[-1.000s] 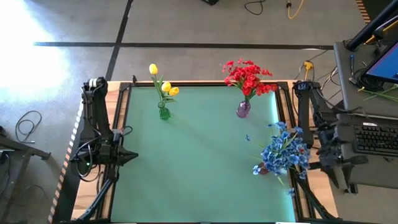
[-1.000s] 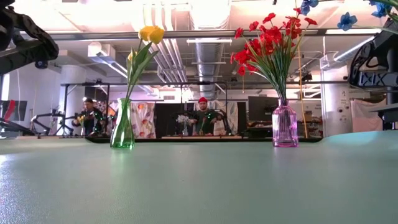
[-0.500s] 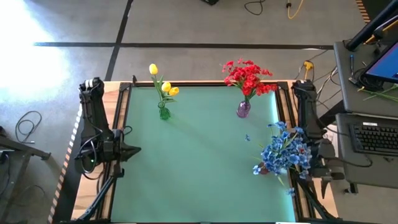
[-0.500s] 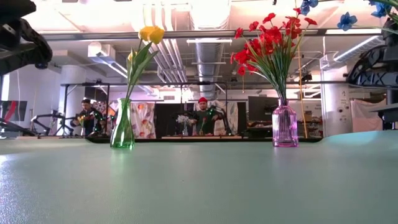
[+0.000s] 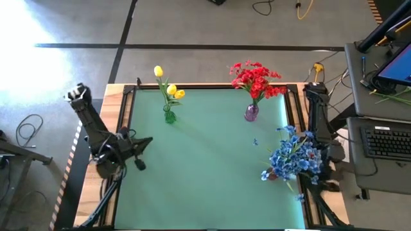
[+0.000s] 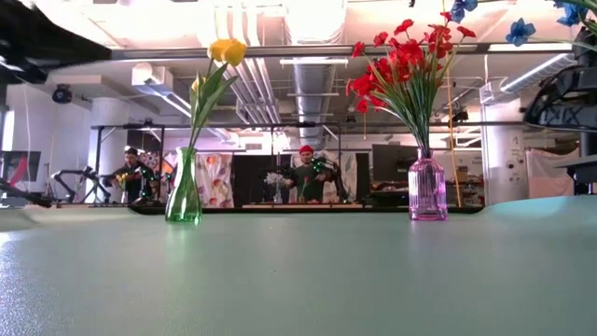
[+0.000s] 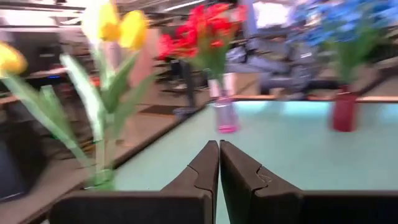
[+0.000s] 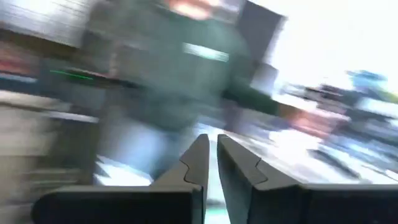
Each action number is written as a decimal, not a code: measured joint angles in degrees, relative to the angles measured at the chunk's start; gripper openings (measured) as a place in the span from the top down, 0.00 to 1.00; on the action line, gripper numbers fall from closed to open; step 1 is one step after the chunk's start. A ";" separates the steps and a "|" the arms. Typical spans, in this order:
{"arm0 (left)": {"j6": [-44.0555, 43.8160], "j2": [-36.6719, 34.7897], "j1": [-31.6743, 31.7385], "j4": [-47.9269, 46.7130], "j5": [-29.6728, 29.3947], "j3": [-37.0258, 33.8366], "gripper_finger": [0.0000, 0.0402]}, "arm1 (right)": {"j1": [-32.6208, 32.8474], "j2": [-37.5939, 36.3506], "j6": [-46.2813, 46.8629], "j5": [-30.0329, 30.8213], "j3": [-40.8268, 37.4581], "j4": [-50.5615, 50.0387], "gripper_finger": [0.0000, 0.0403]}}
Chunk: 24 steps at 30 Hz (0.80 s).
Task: Sort flowers into vase by color
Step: Return to Home Position
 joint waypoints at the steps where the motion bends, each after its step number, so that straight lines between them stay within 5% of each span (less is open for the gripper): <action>1: -0.20 0.63 2.05 -0.07 -0.01 -0.11 1.00 | -0.47 0.01 -1.38 4.13 0.00 0.92 0.93; 4: -1.11 2.31 8.33 -0.15 -0.01 -0.27 1.00 | -1.63 0.00 -4.66 14.26 -0.02 2.97 0.95; 10: -1.15 5.10 16.27 -0.27 0.43 -0.56 1.00 | -2.59 0.00 -2.20 14.45 -0.02 3.34 0.97; 24: -4.96 6.77 16.79 -0.43 -0.03 -2.28 1.00 | -2.75 0.11 -4.95 14.67 -0.04 -0.71 0.97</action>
